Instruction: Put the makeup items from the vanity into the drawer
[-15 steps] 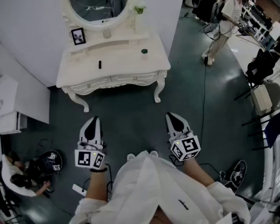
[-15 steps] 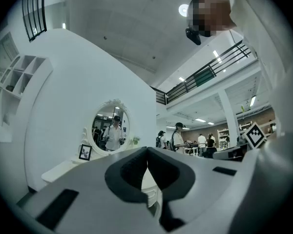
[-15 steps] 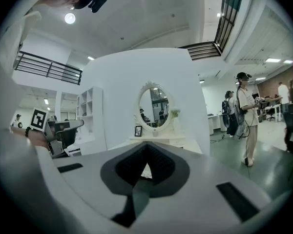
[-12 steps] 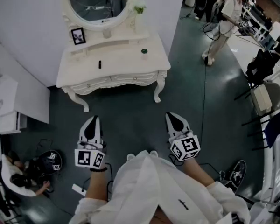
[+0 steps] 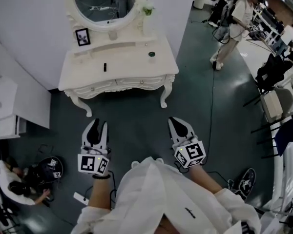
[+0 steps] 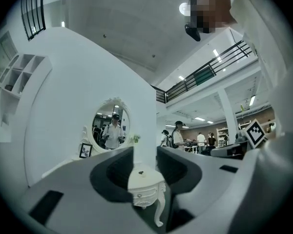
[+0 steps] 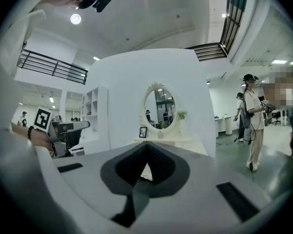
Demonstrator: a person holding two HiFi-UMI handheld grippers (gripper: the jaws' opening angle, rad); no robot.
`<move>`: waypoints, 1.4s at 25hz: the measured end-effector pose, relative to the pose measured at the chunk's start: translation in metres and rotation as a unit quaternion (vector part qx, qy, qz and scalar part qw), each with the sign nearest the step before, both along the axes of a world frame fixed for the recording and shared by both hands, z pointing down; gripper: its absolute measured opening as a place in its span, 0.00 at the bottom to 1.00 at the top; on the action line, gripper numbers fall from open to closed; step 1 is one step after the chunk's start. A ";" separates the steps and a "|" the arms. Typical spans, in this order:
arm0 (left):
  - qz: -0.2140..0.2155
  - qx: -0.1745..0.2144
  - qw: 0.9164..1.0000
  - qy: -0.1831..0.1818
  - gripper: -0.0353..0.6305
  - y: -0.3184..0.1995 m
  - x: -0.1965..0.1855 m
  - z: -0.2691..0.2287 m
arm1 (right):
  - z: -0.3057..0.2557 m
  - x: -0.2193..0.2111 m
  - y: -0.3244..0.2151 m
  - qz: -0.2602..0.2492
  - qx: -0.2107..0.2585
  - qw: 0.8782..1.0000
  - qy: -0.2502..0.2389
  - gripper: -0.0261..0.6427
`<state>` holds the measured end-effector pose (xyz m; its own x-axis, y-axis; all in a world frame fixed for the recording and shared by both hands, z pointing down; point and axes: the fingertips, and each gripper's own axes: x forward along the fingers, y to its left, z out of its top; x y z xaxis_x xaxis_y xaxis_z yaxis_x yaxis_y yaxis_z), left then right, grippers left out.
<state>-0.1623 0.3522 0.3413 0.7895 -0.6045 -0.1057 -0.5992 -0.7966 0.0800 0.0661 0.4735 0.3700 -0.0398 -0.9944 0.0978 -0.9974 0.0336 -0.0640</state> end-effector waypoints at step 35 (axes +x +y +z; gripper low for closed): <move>-0.016 -0.045 0.999 -0.016 0.62 -0.083 -0.049 0.046 | 0.025 -0.075 -0.102 -0.034 -0.029 0.999 0.004 0.07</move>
